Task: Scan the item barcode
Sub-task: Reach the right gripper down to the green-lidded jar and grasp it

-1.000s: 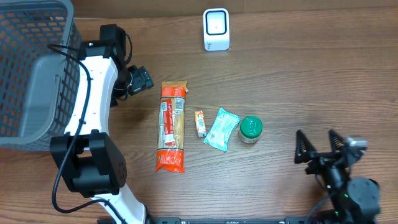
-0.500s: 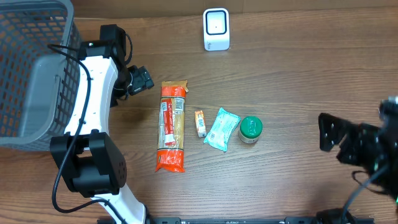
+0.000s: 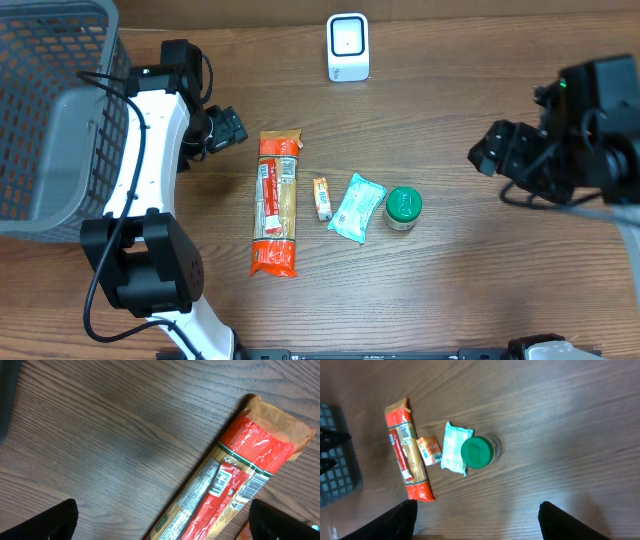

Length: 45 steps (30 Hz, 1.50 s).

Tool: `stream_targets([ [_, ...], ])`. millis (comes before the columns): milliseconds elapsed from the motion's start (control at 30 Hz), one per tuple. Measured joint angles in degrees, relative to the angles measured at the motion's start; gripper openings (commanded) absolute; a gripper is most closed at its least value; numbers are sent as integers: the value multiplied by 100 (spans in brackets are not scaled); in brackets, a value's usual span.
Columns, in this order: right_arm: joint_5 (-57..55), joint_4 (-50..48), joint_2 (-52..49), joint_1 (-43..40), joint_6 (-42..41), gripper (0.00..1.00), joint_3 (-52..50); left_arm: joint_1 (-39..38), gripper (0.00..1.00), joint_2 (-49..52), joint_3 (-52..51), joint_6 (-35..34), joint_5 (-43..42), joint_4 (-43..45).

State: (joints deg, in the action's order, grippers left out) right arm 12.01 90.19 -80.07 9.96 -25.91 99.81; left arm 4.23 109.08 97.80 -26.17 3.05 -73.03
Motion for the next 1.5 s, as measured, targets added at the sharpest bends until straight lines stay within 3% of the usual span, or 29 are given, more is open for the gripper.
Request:
stream_targets([
  [267,-555,-42,-573,1097,-872,90,-299,0,100,0,0,0,0,0],
  [467,-787,-619,-1119,1696,-1182,91,-994,0,100,0,0,0,0,0],
  [1067,-868,-2201,-2286,2127,-1248,95,-1967,0,100,0,0,0,0,0],
  [1400,-905,-2542,-2306,2127,-1292,82,-2382,0,100,0,0,0,0,0],
  [1500,-896,-2605,-2306,2127,-1384,74,-2409,0,100,0,0,0,0,0],
])
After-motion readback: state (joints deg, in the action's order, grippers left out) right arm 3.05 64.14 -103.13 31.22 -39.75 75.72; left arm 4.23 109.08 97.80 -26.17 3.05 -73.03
